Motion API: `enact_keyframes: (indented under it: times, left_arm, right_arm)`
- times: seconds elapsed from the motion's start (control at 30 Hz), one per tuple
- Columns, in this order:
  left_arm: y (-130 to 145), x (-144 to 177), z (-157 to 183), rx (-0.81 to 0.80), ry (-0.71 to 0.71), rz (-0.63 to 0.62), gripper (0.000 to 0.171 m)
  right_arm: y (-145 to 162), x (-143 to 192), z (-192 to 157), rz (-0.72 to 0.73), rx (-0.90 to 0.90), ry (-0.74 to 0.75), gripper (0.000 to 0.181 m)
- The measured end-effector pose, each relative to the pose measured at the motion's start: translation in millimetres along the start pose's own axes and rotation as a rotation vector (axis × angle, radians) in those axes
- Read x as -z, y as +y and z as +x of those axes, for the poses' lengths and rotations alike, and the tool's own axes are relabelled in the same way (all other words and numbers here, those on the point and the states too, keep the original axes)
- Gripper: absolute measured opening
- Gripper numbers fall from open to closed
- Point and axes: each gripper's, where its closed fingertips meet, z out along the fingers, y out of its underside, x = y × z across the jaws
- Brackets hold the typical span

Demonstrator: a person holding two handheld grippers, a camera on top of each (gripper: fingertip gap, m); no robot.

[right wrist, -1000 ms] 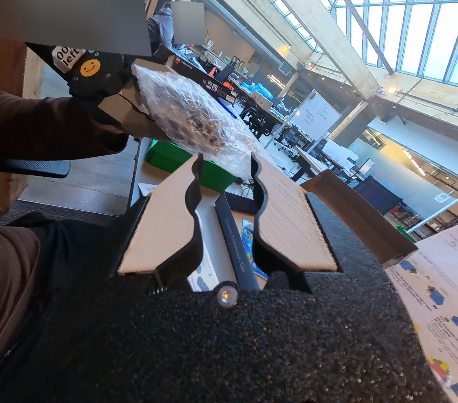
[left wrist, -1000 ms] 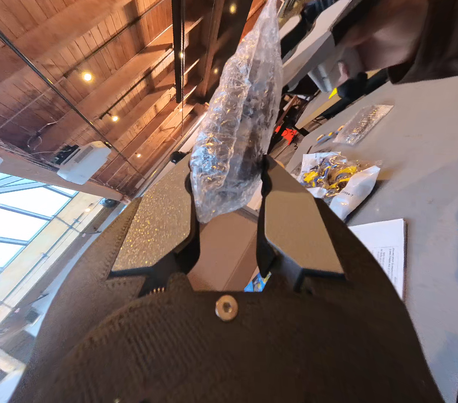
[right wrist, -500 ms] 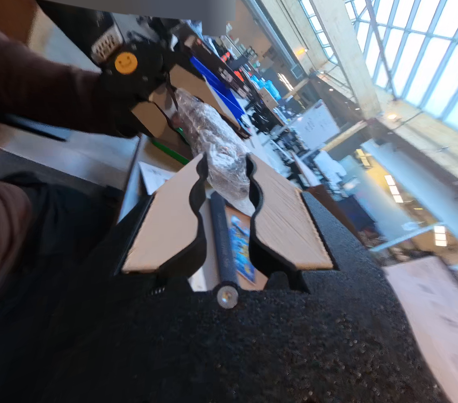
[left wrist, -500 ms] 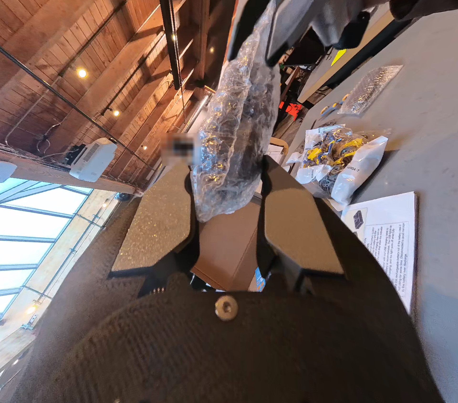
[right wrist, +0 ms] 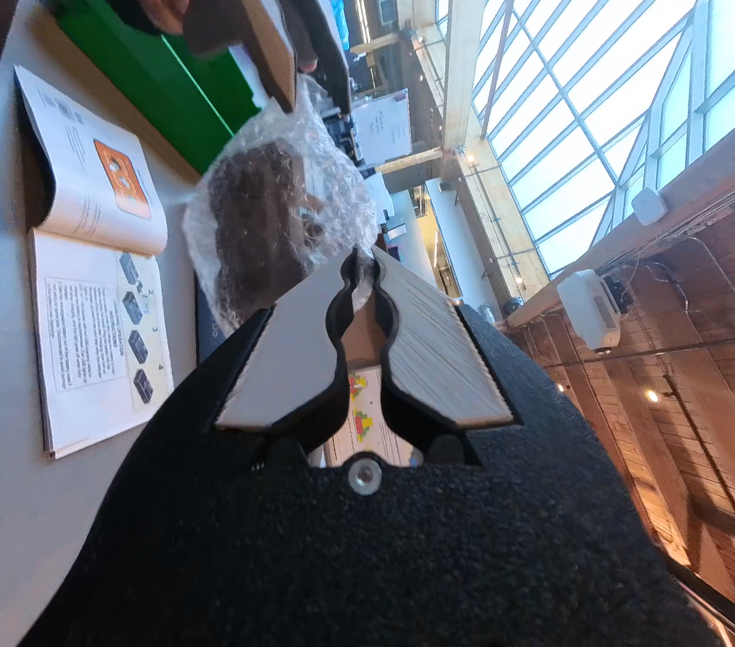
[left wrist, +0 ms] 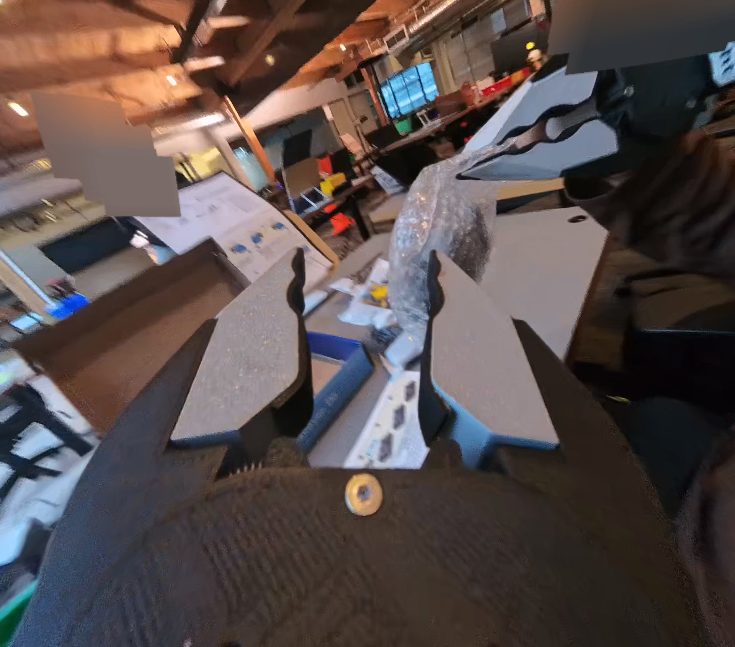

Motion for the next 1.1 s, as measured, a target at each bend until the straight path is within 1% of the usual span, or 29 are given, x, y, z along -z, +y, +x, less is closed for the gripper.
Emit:
enact_keyframes:
  times: [0.03,0.1,0.13,0.17,0.23,0.27,0.37,0.43,0.5,0.6,0.67,0.73,0.83,0.93,0.97,1.03,1.1]
  left_arm:
    - [5,1,1,0.05,0.035,-0.028,0.06]
    - [15,3,4,0.133,0.107,-0.072,0.059]
    - [23,3,3,0.174,0.123,-0.104,0.053]
    - [29,3,1,0.21,0.126,-0.125,0.054]
    - [35,1,0,0.287,0.149,-0.129,0.051]
    - [38,0,3,0.335,0.182,-0.138,0.049]
    - [46,-3,13,0.434,0.259,-0.167,0.051]
    - [57,-8,11,0.443,0.235,-0.202,0.05]
    - [68,-13,10,0.468,0.223,-0.221,0.043]
    - [78,-17,15,0.538,0.273,-0.234,0.033]
    - [84,-19,18,0.55,0.294,-0.256,0.033]
    - [90,-20,21,0.549,0.3,-0.271,0.027]
    - [95,-23,33,0.577,0.357,-0.291,0.026]
    - [101,-28,38,0.591,0.372,-0.297,0.024]
    - [103,-29,41,0.597,0.382,-0.3,0.02]
    - [105,-31,41,0.608,0.388,-0.296,0.003]
    - [106,-33,34,0.613,0.361,-0.281,0.0]
  right_arm:
    - [4,-2,-2,-0.02,0.01,-0.006,0.002]
    - [11,-6,-7,-0.046,0.015,-0.021,0.002]
    - [14,-8,-10,-0.054,0.012,-0.029,0.002]
    - [18,-10,-12,-0.064,0.012,-0.035,0.002]
    - [25,-14,-15,-0.094,0.024,-0.041,0.002]
    - [29,-15,-17,-0.111,0.031,-0.045,0.002]
    - [37,-19,-21,-0.146,0.048,-0.051,0.002]
    - [40,-20,-23,-0.15,0.047,-0.055,0.002]
    - [40,-21,-25,-0.149,0.041,-0.061,0.002]
    - [42,-21,-27,-0.161,0.05,-0.065,0.002]
    - [43,-21,-26,-0.169,0.059,-0.064,0.002]
    - [43,-21,-26,-0.167,0.056,-0.064,0.002]
    - [43,-23,-28,-0.172,0.063,-0.067,0.002]
    - [43,-24,-31,-0.183,0.08,-0.074,0.002]
    - [43,-24,-32,-0.185,0.082,-0.076,0.002]
    - [43,-25,-33,-0.182,0.082,-0.081,0.002]
    - [44,-25,-34,-0.185,0.089,-0.089,0.002]
